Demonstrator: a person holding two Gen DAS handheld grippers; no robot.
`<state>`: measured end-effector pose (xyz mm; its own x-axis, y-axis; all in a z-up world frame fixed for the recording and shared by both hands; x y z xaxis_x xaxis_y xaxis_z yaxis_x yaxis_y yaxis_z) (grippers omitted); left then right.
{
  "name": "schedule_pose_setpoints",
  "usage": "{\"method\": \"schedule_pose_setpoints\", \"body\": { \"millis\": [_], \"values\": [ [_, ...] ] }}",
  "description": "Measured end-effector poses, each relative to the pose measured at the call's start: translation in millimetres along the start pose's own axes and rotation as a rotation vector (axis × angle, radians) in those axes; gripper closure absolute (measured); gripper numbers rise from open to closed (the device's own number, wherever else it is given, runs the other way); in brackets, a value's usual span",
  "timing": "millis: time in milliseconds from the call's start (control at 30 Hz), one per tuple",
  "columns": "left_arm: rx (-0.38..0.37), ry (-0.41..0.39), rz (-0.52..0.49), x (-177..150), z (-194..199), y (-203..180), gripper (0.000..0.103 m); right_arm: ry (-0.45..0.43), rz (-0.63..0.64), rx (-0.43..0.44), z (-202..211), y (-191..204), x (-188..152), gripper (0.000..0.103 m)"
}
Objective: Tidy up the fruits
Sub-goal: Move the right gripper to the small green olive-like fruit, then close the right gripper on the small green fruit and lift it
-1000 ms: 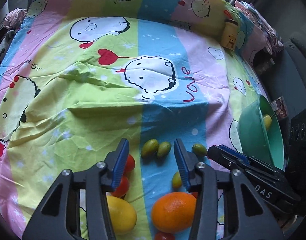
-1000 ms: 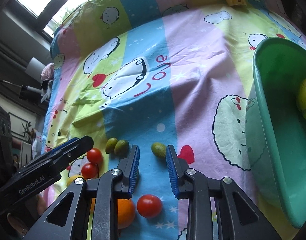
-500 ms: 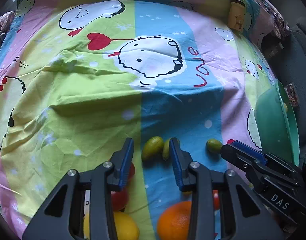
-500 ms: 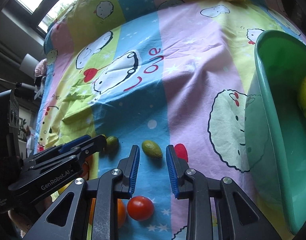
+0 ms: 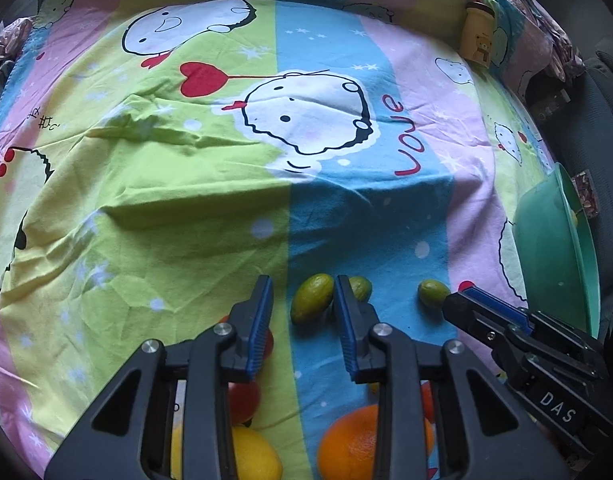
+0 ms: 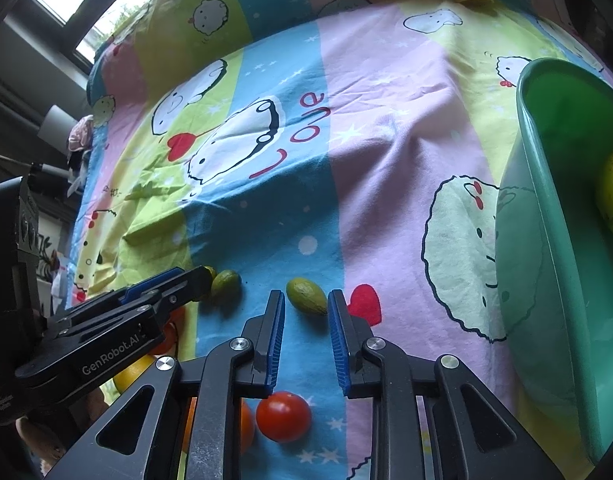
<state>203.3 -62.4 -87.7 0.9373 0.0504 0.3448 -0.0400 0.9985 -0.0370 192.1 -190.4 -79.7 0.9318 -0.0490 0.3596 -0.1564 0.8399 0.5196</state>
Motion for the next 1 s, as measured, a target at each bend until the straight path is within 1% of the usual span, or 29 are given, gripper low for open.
{"method": "schedule_pose_setpoints", "body": {
  "millis": [100, 167, 233, 333, 433, 500, 533, 600, 700, 733, 833, 1000],
  "values": [
    [0.041, 0.015, -0.024, -2.3, -7.3, -3.0, 0.077, 0.003, -0.003, -0.008, -1.3, -1.4, -0.2, 0.078],
    [0.073, 0.002, -0.035, -2.1, -7.3, -6.4, 0.079, 0.006, -0.003, -0.011, -2.7, -1.5, -0.6, 0.078],
    [0.081, -0.007, -0.03, -1.6, -7.9, -7.5, 0.079, 0.008, 0.0, -0.014, -4.3, -0.7, -1.1, 0.078],
    [0.071, -0.012, -0.018, -0.4, -8.6, -5.6, 0.079, 0.017, 0.005, -0.026, -8.1, 0.2, -2.0, 0.078],
    [0.039, -0.005, 0.01, -0.4, -8.3, -0.2, 0.079, 0.026, 0.005, -0.032, -12.0, 0.9, -2.3, 0.078],
    [0.016, 0.006, 0.038, 0.1, -8.5, 2.5, 0.081, 0.027, 0.009, -0.039, -13.9, 2.0, -2.3, 0.078],
    [0.005, 0.011, 0.05, -0.9, -7.7, 2.4, 0.084, 0.027, 0.012, -0.044, -15.0, 2.7, -2.5, 0.078],
    [-0.009, 0.018, 0.06, -3.8, -6.5, 4.7, 0.086, 0.032, 0.022, -0.053, -17.8, 4.8, -3.5, 0.078],
    [-0.009, 0.018, 0.061, -6.1, -5.4, 2.2, 0.086, 0.03, 0.036, -0.066, -20.3, 7.7, -3.3, 0.078],
    [-0.008, 0.018, 0.062, -7.3, -4.9, 1.7, 0.086, 0.027, 0.039, -0.073, -20.8, 8.0, -3.2, 0.081],
    [-0.017, 0.021, 0.066, -9.7, -4.3, 0.1, 0.085, 0.021, 0.048, -0.079, -21.2, 8.8, -3.6, 0.081],
    [-0.034, 0.019, 0.077, -15.5, -0.6, -0.2, 0.085, 0.008, 0.044, -0.062, -17.7, 8.9, -2.9, 0.081]
  ]
}}
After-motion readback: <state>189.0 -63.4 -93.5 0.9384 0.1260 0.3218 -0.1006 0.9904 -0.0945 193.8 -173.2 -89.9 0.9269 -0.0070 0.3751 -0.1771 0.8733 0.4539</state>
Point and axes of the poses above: each gripper's, at about its wrist camera, not at the fingertips, and z roughly against the way its jaws point, y to its left, x to its top, the point moved 5 cm from there along -z, roughly the way its jaws point, and after that the axes turned 11 degrees about x, right-handed, at the moved point
